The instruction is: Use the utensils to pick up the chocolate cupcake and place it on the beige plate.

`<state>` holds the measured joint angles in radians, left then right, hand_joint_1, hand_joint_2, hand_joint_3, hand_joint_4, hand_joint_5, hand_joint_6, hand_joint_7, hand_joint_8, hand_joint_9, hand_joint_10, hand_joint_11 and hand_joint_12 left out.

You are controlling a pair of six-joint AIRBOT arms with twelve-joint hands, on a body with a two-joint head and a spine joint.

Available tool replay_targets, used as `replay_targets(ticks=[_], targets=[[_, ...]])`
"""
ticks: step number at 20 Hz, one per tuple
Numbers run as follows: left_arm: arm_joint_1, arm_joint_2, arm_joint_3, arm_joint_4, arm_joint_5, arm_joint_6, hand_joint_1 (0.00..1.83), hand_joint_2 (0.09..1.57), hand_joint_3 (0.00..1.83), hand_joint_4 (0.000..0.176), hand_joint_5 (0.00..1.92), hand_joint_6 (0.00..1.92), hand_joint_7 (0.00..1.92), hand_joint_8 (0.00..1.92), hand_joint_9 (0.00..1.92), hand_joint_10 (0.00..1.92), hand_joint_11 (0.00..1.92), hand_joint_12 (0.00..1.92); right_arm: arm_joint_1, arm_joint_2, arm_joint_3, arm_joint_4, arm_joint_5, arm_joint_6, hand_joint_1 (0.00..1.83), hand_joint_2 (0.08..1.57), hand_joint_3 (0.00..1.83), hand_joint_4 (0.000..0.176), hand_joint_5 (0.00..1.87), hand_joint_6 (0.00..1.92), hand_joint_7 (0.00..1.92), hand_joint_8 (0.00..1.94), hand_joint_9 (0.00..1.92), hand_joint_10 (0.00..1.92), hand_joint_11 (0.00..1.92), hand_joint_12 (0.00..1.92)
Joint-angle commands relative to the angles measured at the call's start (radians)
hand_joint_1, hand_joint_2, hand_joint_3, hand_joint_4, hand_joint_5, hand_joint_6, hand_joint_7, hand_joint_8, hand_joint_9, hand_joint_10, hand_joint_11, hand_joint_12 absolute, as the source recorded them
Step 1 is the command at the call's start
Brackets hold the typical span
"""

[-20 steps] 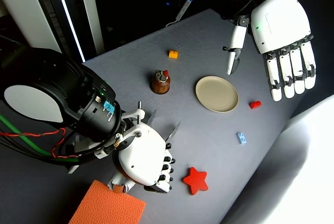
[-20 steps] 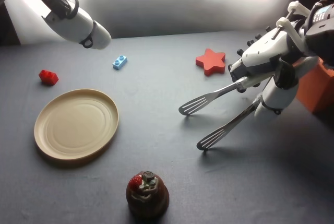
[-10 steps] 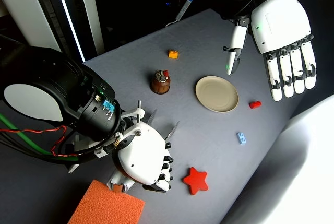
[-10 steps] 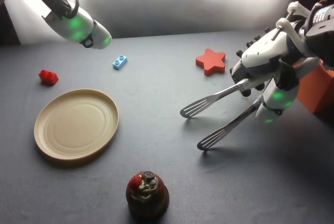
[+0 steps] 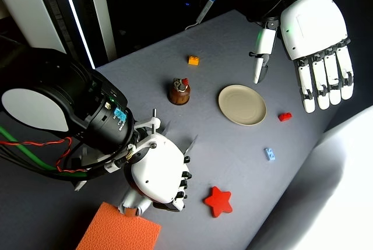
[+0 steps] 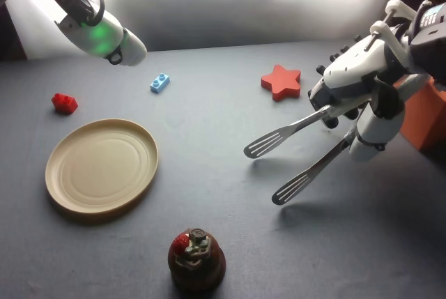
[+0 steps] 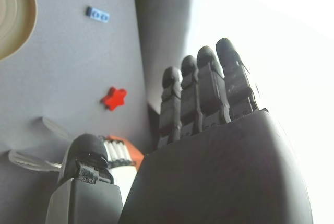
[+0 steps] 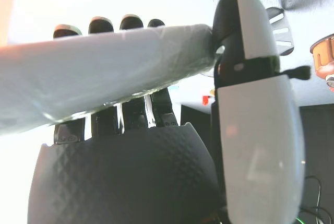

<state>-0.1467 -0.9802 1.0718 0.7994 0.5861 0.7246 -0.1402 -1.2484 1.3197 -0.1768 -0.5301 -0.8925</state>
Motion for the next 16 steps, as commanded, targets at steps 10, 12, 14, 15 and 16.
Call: replay_targets(ticks=[10, 12, 14, 15, 16], targets=[[-0.013, 0.007, 0.000, 0.053, -0.063, 0.005, 0.03, 1.15, 0.00, 0.000, 0.23, 0.00, 0.22, 0.00, 0.18, 0.00, 0.00, 0.40, 0.033, 0.021, -0.031, -0.012, 0.066, 0.019, 0.92, 1.09, 0.00, 0.000, 0.35, 1.25, 0.42, 1.49, 0.36, 1.65, 0.32, 1.91], [-0.013, 0.007, 0.000, 0.053, -0.063, 0.005, 0.01, 1.15, 0.00, 0.000, 0.22, 0.00, 0.21, 0.00, 0.18, 0.00, 0.00, 0.40, 0.037, 0.022, -0.033, -0.011, 0.066, 0.025, 0.91, 1.09, 0.00, 0.000, 0.36, 1.21, 0.42, 1.47, 0.34, 1.63, 0.26, 1.92], [-0.013, 0.007, 0.000, 0.053, -0.063, 0.005, 0.02, 1.15, 0.00, 0.000, 0.21, 0.00, 0.20, 0.00, 0.17, 0.00, 0.00, 0.36, 0.038, 0.023, -0.036, -0.009, 0.065, 0.027, 0.93, 1.09, 0.00, 0.000, 0.38, 1.23, 0.40, 1.50, 0.32, 1.68, 0.26, 1.92], [-0.013, 0.007, 0.000, 0.053, -0.063, 0.005, 0.03, 1.15, 0.00, 0.000, 0.22, 0.00, 0.21, 0.00, 0.19, 0.01, 0.00, 0.41, 0.040, 0.025, -0.036, 0.008, 0.065, 0.025, 0.94, 1.08, 0.00, 0.000, 0.38, 1.22, 0.41, 1.50, 0.33, 1.68, 0.28, 1.92], [-0.013, 0.007, 0.000, 0.053, -0.063, 0.005, 0.03, 1.15, 0.00, 0.000, 0.22, 0.00, 0.21, 0.00, 0.19, 0.01, 0.00, 0.42, 0.044, 0.027, -0.036, 0.039, 0.064, 0.007, 0.95, 1.08, 0.00, 0.000, 0.36, 1.22, 0.39, 1.51, 0.32, 1.69, 0.31, 1.92]])
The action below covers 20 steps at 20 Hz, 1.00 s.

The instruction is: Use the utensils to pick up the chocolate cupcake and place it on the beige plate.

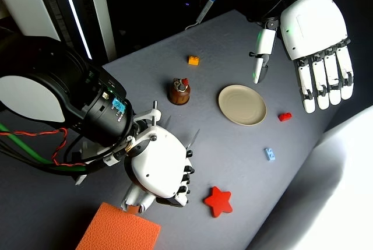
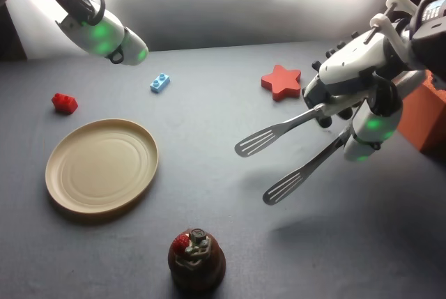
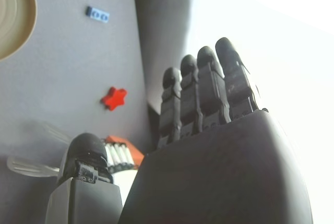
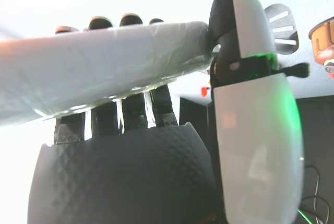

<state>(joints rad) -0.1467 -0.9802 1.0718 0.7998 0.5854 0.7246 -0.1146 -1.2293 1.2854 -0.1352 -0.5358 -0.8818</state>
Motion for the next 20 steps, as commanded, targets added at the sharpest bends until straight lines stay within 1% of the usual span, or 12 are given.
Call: replay_targets(ticks=[1, 2, 3, 6, 7, 8, 10, 11, 15, 17, 18, 20], targets=[[-0.013, 0.007, 0.000, 0.053, -0.062, 0.005, 0.03, 1.15, 0.00, 0.000, 0.22, 0.00, 0.21, 0.00, 0.19, 0.01, 0.00, 0.42, 0.025, 0.011, -0.002, 0.045, 0.070, -0.031, 0.95, 1.08, 0.00, 0.000, 0.36, 1.22, 0.39, 1.51, 0.32, 1.69, 0.31, 1.92], [-0.013, 0.007, 0.000, 0.053, -0.062, 0.005, 0.03, 1.15, 0.00, 0.000, 0.22, 0.00, 0.21, 0.00, 0.18, 0.00, 0.00, 0.40, 0.032, 0.014, -0.004, 0.055, 0.070, -0.034, 0.99, 1.09, 0.00, 0.000, 0.39, 1.21, 0.39, 1.53, 0.35, 1.71, 0.34, 1.91], [-0.013, 0.007, 0.000, 0.053, -0.062, 0.005, 0.02, 1.15, 0.00, 0.000, 0.21, 0.00, 0.20, 0.00, 0.16, 0.00, 0.00, 0.36, 0.034, 0.016, -0.006, 0.055, 0.072, -0.038, 0.95, 1.10, 0.00, 0.000, 0.36, 1.23, 0.38, 1.53, 0.34, 1.70, 0.34, 1.91], [-0.013, 0.007, 0.000, 0.053, -0.062, 0.005, 0.02, 1.15, 0.00, 0.000, 0.23, 0.00, 0.23, 0.01, 0.19, 0.01, 0.00, 0.45, 0.037, 0.022, -0.015, 0.055, 0.076, -0.039, 0.90, 1.12, 0.00, 0.000, 0.32, 1.28, 0.37, 1.53, 0.33, 1.69, 0.32, 1.90], [-0.013, 0.007, 0.000, 0.053, -0.062, 0.005, 0.04, 1.16, 0.00, 0.000, 0.23, 0.00, 0.23, 0.00, 0.18, 0.00, 0.00, 0.42, 0.042, 0.029, -0.022, 0.055, 0.085, -0.046, 0.93, 1.11, 0.00, 0.000, 0.33, 1.29, 0.38, 1.53, 0.35, 1.70, 0.34, 1.91], [-0.013, 0.007, 0.000, 0.053, -0.062, 0.005, 0.02, 1.16, 0.00, 0.000, 0.21, 0.00, 0.21, 0.00, 0.18, 0.00, 0.00, 0.41, 0.048, 0.040, -0.035, 0.055, 0.103, -0.059, 0.92, 1.12, 0.00, 0.000, 0.33, 1.28, 0.36, 1.56, 0.32, 1.75, 0.35, 1.92], [-0.014, 0.007, 0.000, 0.053, -0.062, 0.005, 0.04, 1.15, 0.00, 0.000, 0.22, 0.00, 0.20, 0.00, 0.17, 0.00, 0.00, 0.38, 0.066, 0.070, -0.080, 0.054, 0.146, -0.092, 0.95, 1.10, 0.00, 0.000, 0.35, 1.23, 0.38, 1.56, 0.35, 1.72, 0.36, 1.91], [-0.014, 0.007, 0.000, 0.055, -0.062, 0.005, 0.05, 1.15, 0.00, 0.000, 0.22, 0.00, 0.20, 0.00, 0.17, 0.00, 0.00, 0.38, 0.070, 0.078, -0.094, 0.054, 0.153, -0.101, 0.93, 1.10, 0.00, 0.000, 0.34, 1.21, 0.38, 1.55, 0.34, 1.70, 0.29, 1.92], [-0.014, 0.007, 0.000, 0.057, -0.062, 0.005, 0.01, 1.15, 0.00, 0.000, 0.21, 0.00, 0.20, 0.00, 0.17, 0.00, 0.00, 0.45, 0.082, 0.093, -0.145, 0.054, 0.148, -0.105, 0.93, 1.10, 0.00, 0.000, 0.29, 1.30, 0.32, 1.61, 0.28, 1.76, 0.24, 1.92], [-0.014, 0.007, 0.000, 0.058, -0.062, 0.005, 0.00, 1.15, 0.00, 0.000, 0.20, 0.00, 0.19, 0.00, 0.17, 0.00, 0.00, 0.45, 0.088, 0.093, -0.157, 0.054, 0.140, -0.096, 0.89, 1.09, 0.00, 0.000, 0.33, 1.32, 0.37, 1.59, 0.31, 1.73, 0.27, 1.92], [-0.014, 0.007, 0.000, 0.059, -0.062, 0.005, 0.00, 1.15, 0.00, 0.000, 0.20, 0.00, 0.19, 0.00, 0.16, 0.00, 0.00, 0.42, 0.091, 0.093, -0.166, 0.054, 0.138, -0.094, 0.88, 1.11, 0.00, 0.000, 0.31, 1.35, 0.35, 1.59, 0.30, 1.72, 0.25, 1.92], [-0.014, 0.007, 0.000, 0.059, -0.062, 0.005, 0.00, 1.15, 0.00, 0.000, 0.19, 0.00, 0.19, 0.00, 0.16, 0.00, 0.00, 0.43, 0.097, 0.094, -0.187, 0.055, 0.135, -0.089, 0.91, 1.10, 0.00, 0.000, 0.35, 1.30, 0.39, 1.53, 0.34, 1.66, 0.25, 1.92]])
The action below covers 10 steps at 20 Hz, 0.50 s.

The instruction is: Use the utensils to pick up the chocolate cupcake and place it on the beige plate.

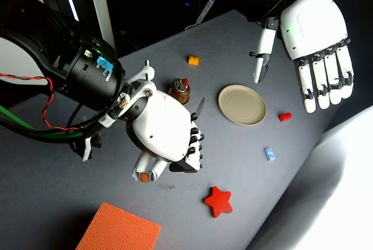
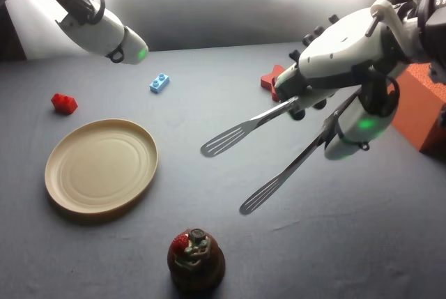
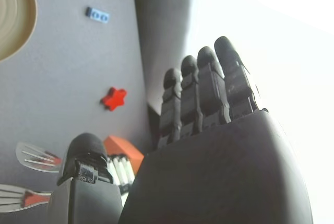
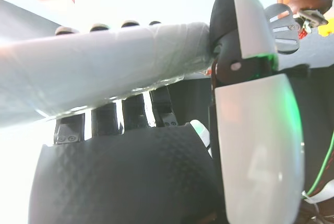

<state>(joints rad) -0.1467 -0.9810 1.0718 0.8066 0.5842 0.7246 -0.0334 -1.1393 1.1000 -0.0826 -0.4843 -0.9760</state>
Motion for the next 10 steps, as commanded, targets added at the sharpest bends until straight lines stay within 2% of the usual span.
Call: replay_targets(ticks=[1, 3, 4, 5, 8, 9, 10], targets=[[-0.014, 0.008, 0.000, 0.052, -0.061, 0.005, 0.00, 1.16, 0.00, 0.000, 0.19, 0.00, 0.18, 0.00, 0.15, 0.00, 0.00, 0.41, 0.019, 0.004, -0.013, 0.002, 0.084, 0.008, 0.93, 1.08, 0.00, 0.000, 0.35, 1.29, 0.40, 1.53, 0.35, 1.66, 0.26, 1.92], [-0.014, 0.008, 0.000, 0.052, -0.061, 0.005, 0.04, 1.14, 0.00, 0.000, 0.22, 0.01, 0.21, 0.01, 0.17, 0.01, 0.00, 0.45, 0.025, 0.000, -0.026, 0.002, 0.085, 0.019, 0.89, 1.09, 0.00, 0.000, 0.33, 1.35, 0.37, 1.57, 0.33, 1.69, 0.27, 1.92], [-0.014, 0.008, 0.000, 0.052, -0.061, 0.005, 0.04, 1.14, 0.00, 0.000, 0.22, 0.01, 0.21, 0.00, 0.18, 0.00, 0.00, 0.46, 0.027, -0.003, -0.033, 0.001, 0.085, 0.023, 0.91, 1.09, 0.00, 0.000, 0.34, 1.32, 0.37, 1.56, 0.32, 1.71, 0.25, 1.92], [-0.014, 0.008, 0.000, 0.052, -0.061, 0.005, 0.03, 1.15, 0.00, 0.000, 0.21, 0.00, 0.20, 0.00, 0.17, 0.00, 0.00, 0.44, 0.027, -0.004, -0.037, 0.001, 0.086, 0.024, 0.93, 1.08, 0.00, 0.000, 0.35, 1.29, 0.38, 1.56, 0.33, 1.71, 0.25, 1.92], [-0.014, 0.008, 0.000, 0.052, -0.061, 0.005, 0.02, 1.15, 0.00, 0.000, 0.20, 0.00, 0.19, 0.00, 0.16, 0.00, 0.00, 0.39, 0.020, -0.015, -0.049, 0.001, 0.086, 0.023, 0.85, 1.12, 0.01, 0.000, 0.29, 1.41, 0.35, 1.58, 0.29, 1.72, 0.19, 1.92], [-0.014, 0.008, 0.000, 0.052, -0.061, 0.005, 0.03, 1.15, 0.00, 0.000, 0.19, 0.00, 0.18, 0.00, 0.16, 0.00, 0.00, 0.39, 0.016, -0.023, -0.053, 0.000, 0.085, 0.024, 0.87, 1.10, 0.00, 0.000, 0.32, 1.39, 0.38, 1.56, 0.31, 1.69, 0.21, 1.92], [-0.014, 0.008, 0.000, 0.052, -0.061, 0.005, 0.04, 1.15, 0.00, 0.000, 0.21, 0.00, 0.20, 0.00, 0.18, 0.00, 0.00, 0.43, 0.013, -0.028, -0.055, 0.000, 0.081, 0.024, 0.88, 1.11, 0.00, 0.000, 0.27, 1.39, 0.35, 1.59, 0.29, 1.72, 0.22, 1.92]])
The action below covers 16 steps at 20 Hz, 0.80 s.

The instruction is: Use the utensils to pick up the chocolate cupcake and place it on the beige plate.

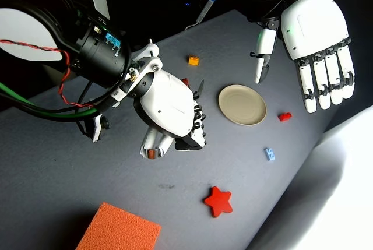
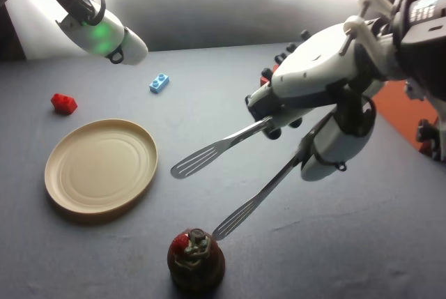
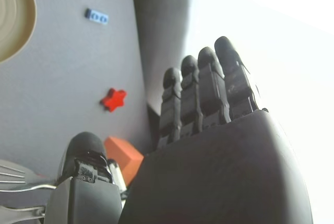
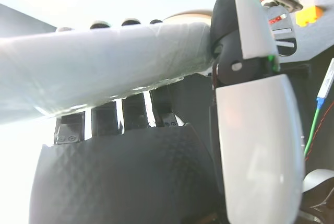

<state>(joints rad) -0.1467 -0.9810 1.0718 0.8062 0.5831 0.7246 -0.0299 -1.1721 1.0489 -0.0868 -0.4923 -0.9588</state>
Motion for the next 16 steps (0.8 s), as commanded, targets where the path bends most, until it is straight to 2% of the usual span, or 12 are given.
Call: replay_targets(ticks=[1, 7, 10, 13, 16], targets=[[-0.014, 0.008, 0.000, 0.053, -0.060, 0.005, 0.04, 1.15, 0.00, 0.000, 0.22, 0.01, 0.21, 0.00, 0.18, 0.00, 0.00, 0.44, 0.004, -0.001, -0.010, 0.004, 0.089, 0.005, 0.90, 1.11, 0.00, 0.000, 0.25, 1.39, 0.33, 1.59, 0.29, 1.73, 0.22, 1.92], [-0.014, 0.008, 0.000, 0.053, -0.060, 0.005, 0.02, 1.15, 0.00, 0.000, 0.20, 0.00, 0.19, 0.00, 0.16, 0.00, 0.00, 0.39, -0.035, -0.041, -0.015, 0.002, 0.112, 0.002, 0.86, 1.10, 0.00, 0.000, 0.30, 1.31, 0.35, 1.55, 0.32, 1.67, 0.31, 1.92], [-0.014, 0.008, 0.000, 0.053, -0.060, 0.005, 0.03, 1.14, 0.00, 0.000, 0.21, 0.00, 0.20, 0.00, 0.17, 0.00, 0.00, 0.43, -0.051, -0.059, -0.014, -0.033, 0.115, 0.023, 0.86, 1.10, 0.00, 0.000, 0.37, 1.23, 0.39, 1.50, 0.31, 1.66, 0.25, 1.92], [-0.014, 0.008, 0.000, 0.053, -0.060, 0.005, 0.04, 1.14, 0.00, 0.000, 0.22, 0.00, 0.22, 0.01, 0.19, 0.01, 0.00, 0.46, -0.077, -0.080, -0.010, -0.056, 0.116, 0.036, 0.88, 1.11, 0.00, 0.000, 0.33, 1.30, 0.33, 1.59, 0.26, 1.76, 0.24, 1.92], [-0.014, 0.008, 0.000, 0.054, -0.060, 0.005, 0.02, 1.15, 0.00, 0.000, 0.19, 0.00, 0.19, 0.00, 0.17, 0.00, 0.00, 0.46, -0.089, -0.095, 0.007, -0.057, 0.118, 0.045, 0.85, 1.11, 0.00, 0.000, 0.28, 1.33, 0.34, 1.57, 0.29, 1.72, 0.25, 1.92]])
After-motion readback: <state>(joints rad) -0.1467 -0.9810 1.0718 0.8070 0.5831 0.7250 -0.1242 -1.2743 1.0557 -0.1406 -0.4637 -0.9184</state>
